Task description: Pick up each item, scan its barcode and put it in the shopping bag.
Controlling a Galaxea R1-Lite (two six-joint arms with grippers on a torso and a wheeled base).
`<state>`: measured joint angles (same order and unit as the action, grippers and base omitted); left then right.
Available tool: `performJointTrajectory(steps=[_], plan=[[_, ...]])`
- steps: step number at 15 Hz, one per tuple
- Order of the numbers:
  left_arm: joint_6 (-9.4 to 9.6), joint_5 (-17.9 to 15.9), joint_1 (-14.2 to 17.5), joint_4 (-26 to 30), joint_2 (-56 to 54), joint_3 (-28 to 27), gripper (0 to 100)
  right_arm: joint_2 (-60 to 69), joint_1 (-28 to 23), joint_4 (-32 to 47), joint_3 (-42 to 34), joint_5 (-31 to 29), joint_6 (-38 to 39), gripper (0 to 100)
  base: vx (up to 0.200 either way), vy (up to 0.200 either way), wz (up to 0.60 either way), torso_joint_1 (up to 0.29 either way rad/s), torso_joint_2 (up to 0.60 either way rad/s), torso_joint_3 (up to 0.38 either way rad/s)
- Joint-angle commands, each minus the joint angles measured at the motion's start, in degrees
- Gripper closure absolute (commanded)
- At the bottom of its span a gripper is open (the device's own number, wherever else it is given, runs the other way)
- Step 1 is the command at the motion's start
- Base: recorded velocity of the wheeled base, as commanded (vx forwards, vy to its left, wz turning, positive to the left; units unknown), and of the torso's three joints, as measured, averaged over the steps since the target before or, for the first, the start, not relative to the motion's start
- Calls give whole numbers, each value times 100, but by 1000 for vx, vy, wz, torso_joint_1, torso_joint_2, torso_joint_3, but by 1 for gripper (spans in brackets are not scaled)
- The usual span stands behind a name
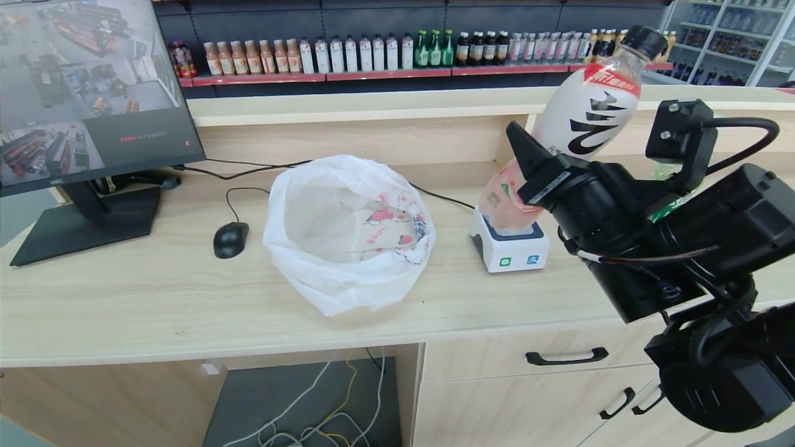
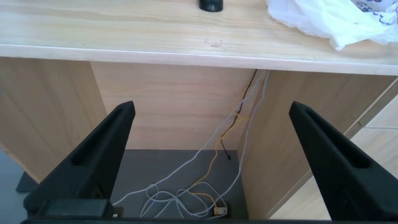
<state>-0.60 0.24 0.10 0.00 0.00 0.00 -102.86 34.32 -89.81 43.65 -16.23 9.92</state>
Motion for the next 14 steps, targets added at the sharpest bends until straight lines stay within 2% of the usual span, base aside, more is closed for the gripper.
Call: performJointTrajectory(steps=[1, 7, 8, 11, 13, 14], plan=[[-2, 2, -1, 0, 0, 0, 0, -102, -171, -19, 12, -3, 335, 100, 0, 0, 0, 0, 0, 0], [-2, 2, -1, 0, 0, 0, 0, -454, -232, -2, 398, 76, 1469, 100, 0, 0, 0, 0, 0, 0], [-2, 2, -1, 0, 0, 0, 0, -419, -426, 253, 495, 58, 1864, 100, 0, 0, 0, 0, 0, 0], [-2, 2, -1, 0, 0, 0, 0, -427, -689, 728, 548, 32, 2409, 100, 0, 0, 0, 0, 0, 0], [-2, 2, -1, 0, 0, 0, 0, -427, -698, 1088, 732, 32, 2849, 100, 0, 0, 0, 0, 0, 0], [-2, 2, -1, 0, 0, 0, 0, -436, -742, 1545, 943, 32, 3209, 100, 0, 0, 0, 0, 0, 0]])
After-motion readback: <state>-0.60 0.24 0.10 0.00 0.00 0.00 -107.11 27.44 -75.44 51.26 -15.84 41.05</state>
